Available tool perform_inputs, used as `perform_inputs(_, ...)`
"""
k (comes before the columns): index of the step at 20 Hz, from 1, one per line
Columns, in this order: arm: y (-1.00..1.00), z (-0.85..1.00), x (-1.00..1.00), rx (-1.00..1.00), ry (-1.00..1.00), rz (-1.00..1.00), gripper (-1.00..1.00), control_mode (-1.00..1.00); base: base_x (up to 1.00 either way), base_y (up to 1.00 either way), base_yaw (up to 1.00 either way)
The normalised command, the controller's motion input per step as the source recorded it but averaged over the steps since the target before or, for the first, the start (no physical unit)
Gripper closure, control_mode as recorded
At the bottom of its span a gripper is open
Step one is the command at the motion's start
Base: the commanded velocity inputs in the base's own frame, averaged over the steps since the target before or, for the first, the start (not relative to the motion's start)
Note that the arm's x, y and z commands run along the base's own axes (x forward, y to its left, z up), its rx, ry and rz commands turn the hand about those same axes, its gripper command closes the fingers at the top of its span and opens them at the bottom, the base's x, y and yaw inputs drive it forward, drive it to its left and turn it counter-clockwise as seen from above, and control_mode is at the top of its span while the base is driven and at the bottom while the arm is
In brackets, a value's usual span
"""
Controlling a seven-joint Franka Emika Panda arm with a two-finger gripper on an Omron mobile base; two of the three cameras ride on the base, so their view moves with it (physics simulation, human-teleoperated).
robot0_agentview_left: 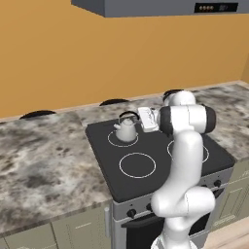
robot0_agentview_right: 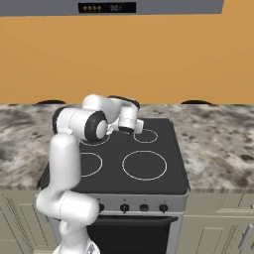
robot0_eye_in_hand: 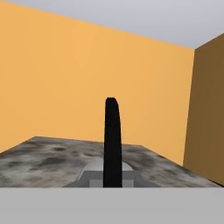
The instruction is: Pick the kettle from the cabinet and place it on a stove burner. Then pick the pot from the counter and place it on another stove burner. Finally, turn both burners on.
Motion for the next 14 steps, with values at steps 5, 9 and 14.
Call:
perform_inputs(5, 0.02, -0.17, 0.27, 0.00, 0.00, 0.00, 1.00, -1.00, 0.00, 0.00, 0.00)
perform_inputs(9, 0.03, -0.20, 0.29, 0.00, 0.00, 0.00, 1.00, -1.00, 0.00, 0.00, 0.00)
perform_inputs(14, 0.03, -0.19, 0.30, 0.00, 0.00, 0.00, 1.00, -1.00, 0.00, 0.00, 0.00)
